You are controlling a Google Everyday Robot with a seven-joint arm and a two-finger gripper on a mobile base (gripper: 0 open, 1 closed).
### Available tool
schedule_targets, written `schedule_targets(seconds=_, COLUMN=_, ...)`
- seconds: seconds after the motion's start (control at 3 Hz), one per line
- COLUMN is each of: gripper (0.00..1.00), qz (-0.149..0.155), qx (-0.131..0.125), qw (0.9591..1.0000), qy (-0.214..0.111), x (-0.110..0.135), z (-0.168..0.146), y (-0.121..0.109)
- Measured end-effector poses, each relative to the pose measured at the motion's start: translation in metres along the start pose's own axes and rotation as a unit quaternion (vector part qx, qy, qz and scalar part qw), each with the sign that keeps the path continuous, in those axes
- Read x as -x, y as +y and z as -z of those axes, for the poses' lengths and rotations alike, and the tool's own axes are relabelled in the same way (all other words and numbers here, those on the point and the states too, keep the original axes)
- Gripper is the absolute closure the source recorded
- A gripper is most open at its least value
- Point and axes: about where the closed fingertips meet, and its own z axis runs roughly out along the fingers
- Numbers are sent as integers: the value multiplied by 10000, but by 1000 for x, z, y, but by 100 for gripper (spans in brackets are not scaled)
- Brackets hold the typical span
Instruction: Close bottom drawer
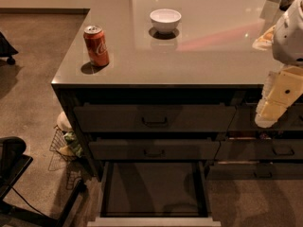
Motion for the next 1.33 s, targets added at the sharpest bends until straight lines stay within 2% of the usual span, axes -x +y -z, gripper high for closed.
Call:
schedule_targets(seconds=0.33, gripper=0, qz=0, qx=0, qw=10000, qy=0, x=0, z=0, y=0)
schedule_targets(seconds=0.67, gripper=0, qz=-102, qx=24, qw=9998, qy=-189, x=-3, z=-22, y=1)
schedule_targets(seconds=1.0, gripper=0, qz=-324, qx=306, qw=9967, qy=-679, x=-15, z=-91, y=22)
schedule_targets(seconds=1.33, gripper=17, qz=-590, qx=748, qw=9877, qy=-1236, x=-33, z=-183, y=60)
